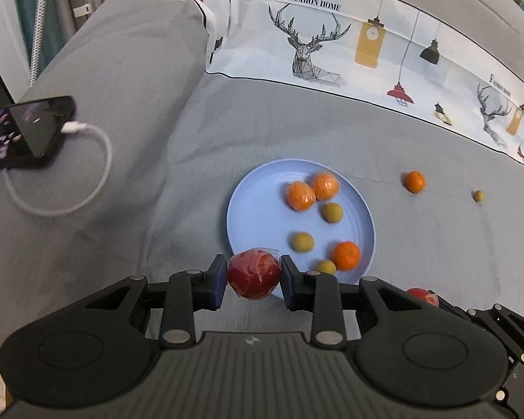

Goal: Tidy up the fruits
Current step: 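Carry the bagged red fruit in the left tool to the plate while the right tool carries its red fruit, then open both tools to release the red fruits onto the plate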

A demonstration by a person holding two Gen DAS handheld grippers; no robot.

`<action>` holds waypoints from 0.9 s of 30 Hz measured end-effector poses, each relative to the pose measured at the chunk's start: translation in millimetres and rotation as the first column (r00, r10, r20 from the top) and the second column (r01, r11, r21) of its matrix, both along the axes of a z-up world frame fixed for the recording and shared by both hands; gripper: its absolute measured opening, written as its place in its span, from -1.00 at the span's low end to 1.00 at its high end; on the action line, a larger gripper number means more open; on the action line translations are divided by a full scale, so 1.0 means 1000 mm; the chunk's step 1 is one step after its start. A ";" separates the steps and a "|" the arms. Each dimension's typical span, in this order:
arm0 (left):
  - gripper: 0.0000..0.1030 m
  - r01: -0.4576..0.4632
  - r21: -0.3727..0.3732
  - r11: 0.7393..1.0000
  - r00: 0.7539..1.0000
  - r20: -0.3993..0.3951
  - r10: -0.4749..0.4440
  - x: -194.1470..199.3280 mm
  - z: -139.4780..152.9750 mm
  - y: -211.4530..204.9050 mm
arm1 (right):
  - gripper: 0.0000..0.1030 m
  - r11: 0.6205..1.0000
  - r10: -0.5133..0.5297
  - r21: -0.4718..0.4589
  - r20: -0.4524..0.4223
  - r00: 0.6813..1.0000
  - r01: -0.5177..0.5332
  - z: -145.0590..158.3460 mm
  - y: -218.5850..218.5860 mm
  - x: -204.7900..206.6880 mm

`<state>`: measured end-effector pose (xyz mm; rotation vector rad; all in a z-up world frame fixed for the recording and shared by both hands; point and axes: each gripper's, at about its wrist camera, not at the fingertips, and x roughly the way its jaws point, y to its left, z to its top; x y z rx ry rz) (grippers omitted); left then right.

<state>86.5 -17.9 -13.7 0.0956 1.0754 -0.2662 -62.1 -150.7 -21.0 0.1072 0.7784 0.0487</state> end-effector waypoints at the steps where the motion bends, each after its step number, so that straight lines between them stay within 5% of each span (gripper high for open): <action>1: -0.31 0.003 0.002 1.000 1.000 0.002 -0.003 0.005 -0.002 -0.003 | -0.41 1.000 0.000 -0.002 -0.005 1.000 0.000 -0.003 -0.001 0.007; 19: -0.31 0.066 0.071 0.995 0.998 -0.029 -0.064 0.075 -0.077 -0.043 | -0.41 0.999 0.034 -0.030 -0.112 0.993 -0.037 -0.068 -0.011 0.099; 20: -0.24 0.070 0.074 0.995 0.997 -0.022 -0.069 0.076 -0.078 -0.044 | -0.40 0.999 0.037 -0.029 -0.117 0.992 -0.041 -0.069 -0.010 0.101; 22: 0.41 0.086 0.077 0.993 0.996 -0.001 -0.086 0.077 -0.077 -0.046 | -0.33 0.998 0.048 -0.029 -0.120 0.992 -0.051 -0.070 -0.011 0.106; 23: 0.92 0.081 0.084 0.993 0.996 0.017 -0.083 0.077 -0.074 -0.046 | -0.06 0.998 0.050 -0.033 -0.114 0.992 -0.054 -0.069 -0.011 0.108; 27: 0.99 0.081 0.063 0.995 0.991 0.100 -0.087 0.063 -0.055 -0.039 | 0.65 0.998 0.045 -0.045 -0.081 0.996 -0.049 -0.055 -0.015 0.104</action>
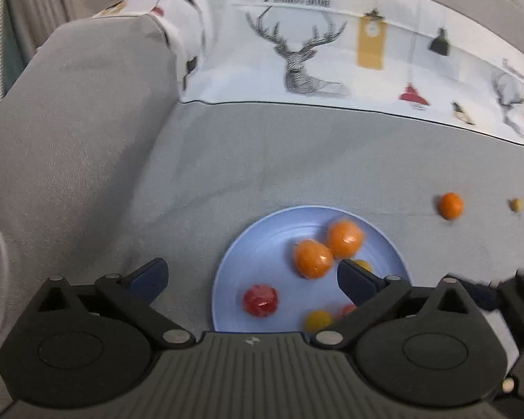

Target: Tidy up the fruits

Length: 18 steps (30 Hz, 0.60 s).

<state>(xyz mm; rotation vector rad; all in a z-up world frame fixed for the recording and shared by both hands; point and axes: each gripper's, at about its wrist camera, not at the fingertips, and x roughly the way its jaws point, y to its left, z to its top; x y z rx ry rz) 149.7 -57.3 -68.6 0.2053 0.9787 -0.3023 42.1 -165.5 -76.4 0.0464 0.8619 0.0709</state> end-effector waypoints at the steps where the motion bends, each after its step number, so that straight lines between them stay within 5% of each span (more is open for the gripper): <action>1: 0.99 0.005 0.001 1.000 1.000 -0.019 -0.005 -0.004 0.003 0.002 | 0.77 1.000 0.001 -0.001 0.002 1.000 -0.001 0.004 -0.001 -0.004; 10: 1.00 -0.031 0.022 0.999 0.997 -0.064 0.032 -0.071 0.023 0.043 | 0.95 0.997 -0.076 0.001 -0.009 0.997 0.076 0.034 0.005 -0.068; 18: 1.00 -0.055 0.063 0.996 0.998 0.033 0.053 -0.132 0.052 0.074 | 0.99 0.994 -0.104 0.026 0.047 0.993 0.103 0.067 0.021 -0.121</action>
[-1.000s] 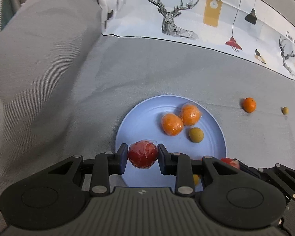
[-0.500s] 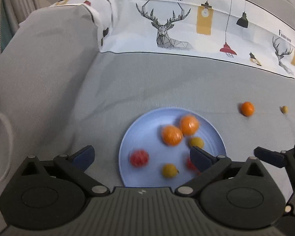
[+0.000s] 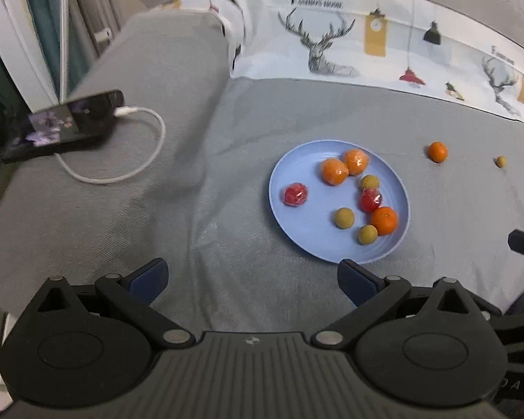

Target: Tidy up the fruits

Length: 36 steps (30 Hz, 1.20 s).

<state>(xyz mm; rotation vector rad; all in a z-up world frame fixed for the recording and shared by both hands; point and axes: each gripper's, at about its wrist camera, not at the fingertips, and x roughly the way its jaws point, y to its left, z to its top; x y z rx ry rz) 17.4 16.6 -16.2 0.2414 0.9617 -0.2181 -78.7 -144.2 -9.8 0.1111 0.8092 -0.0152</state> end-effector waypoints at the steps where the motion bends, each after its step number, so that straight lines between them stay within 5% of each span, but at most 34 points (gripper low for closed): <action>1: 0.99 0.007 0.002 1.000 1.000 0.014 -0.007 -0.006 0.003 0.000 | 0.99 1.000 -0.004 -0.004 0.010 1.000 0.004 0.003 0.002 -0.006; 9: 0.99 0.036 0.003 0.999 0.995 0.093 -0.036 -0.035 0.028 -0.005 | 0.99 0.999 -0.031 -0.020 0.077 0.997 0.032 0.022 0.008 -0.037; 36: 1.00 0.026 0.001 1.000 0.995 0.099 -0.026 -0.043 0.035 -0.003 | 0.99 0.999 -0.024 -0.026 0.098 0.995 0.027 0.032 0.013 -0.056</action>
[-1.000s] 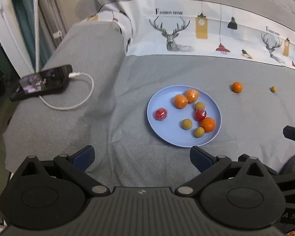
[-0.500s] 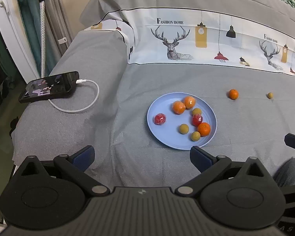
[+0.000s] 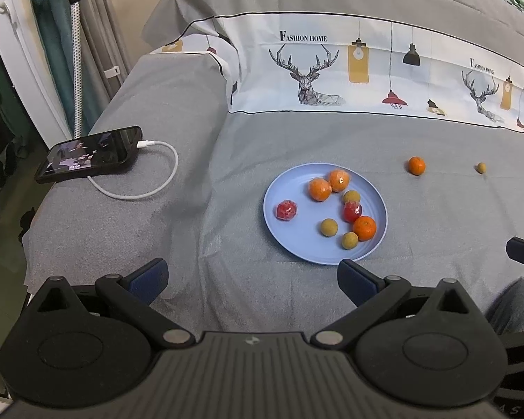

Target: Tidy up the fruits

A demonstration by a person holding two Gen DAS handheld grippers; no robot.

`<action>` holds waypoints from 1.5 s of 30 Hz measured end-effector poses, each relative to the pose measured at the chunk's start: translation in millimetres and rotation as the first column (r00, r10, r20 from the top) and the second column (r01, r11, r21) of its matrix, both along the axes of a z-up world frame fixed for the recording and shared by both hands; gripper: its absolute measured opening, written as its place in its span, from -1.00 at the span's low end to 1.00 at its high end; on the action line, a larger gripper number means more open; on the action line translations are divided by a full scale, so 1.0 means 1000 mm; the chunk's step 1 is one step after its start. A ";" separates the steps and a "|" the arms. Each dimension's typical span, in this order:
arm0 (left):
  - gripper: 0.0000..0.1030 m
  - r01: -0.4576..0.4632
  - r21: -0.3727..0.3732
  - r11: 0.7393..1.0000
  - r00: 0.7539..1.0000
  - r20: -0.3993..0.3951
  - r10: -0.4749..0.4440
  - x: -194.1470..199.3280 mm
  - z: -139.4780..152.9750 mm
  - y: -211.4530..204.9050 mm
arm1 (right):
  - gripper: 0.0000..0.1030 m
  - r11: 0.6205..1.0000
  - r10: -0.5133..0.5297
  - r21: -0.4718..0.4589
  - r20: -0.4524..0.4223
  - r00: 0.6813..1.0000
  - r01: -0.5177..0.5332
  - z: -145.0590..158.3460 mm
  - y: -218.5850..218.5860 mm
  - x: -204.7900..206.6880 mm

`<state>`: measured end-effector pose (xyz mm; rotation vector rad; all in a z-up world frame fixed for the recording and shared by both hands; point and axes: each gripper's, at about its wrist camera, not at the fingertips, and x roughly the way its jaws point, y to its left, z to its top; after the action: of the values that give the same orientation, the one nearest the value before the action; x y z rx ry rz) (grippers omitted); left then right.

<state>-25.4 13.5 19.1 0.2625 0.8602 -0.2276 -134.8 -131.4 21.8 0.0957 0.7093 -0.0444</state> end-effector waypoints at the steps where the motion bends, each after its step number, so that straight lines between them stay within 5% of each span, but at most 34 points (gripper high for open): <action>1: 1.00 0.000 0.001 1.000 1.000 -0.001 0.000 0.000 0.000 0.000 | 0.99 1.000 -0.001 0.000 -0.002 1.000 0.001 0.000 0.000 0.000; 23: 1.00 0.040 0.061 0.997 0.997 -0.065 -0.036 0.010 -0.013 -0.035 | 0.99 0.993 -0.088 0.078 -0.018 0.996 0.089 -0.013 -0.038 0.005; 45: 1.00 0.139 0.118 0.983 0.984 -0.130 -0.123 0.027 -0.039 -0.123 | 0.99 0.949 -0.282 0.126 -0.082 0.956 0.290 -0.049 -0.128 0.003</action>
<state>1.6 -109.0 -20.3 0.4284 0.9813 -0.3152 -131.5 -259.1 -27.6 0.3302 0.7568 -0.2786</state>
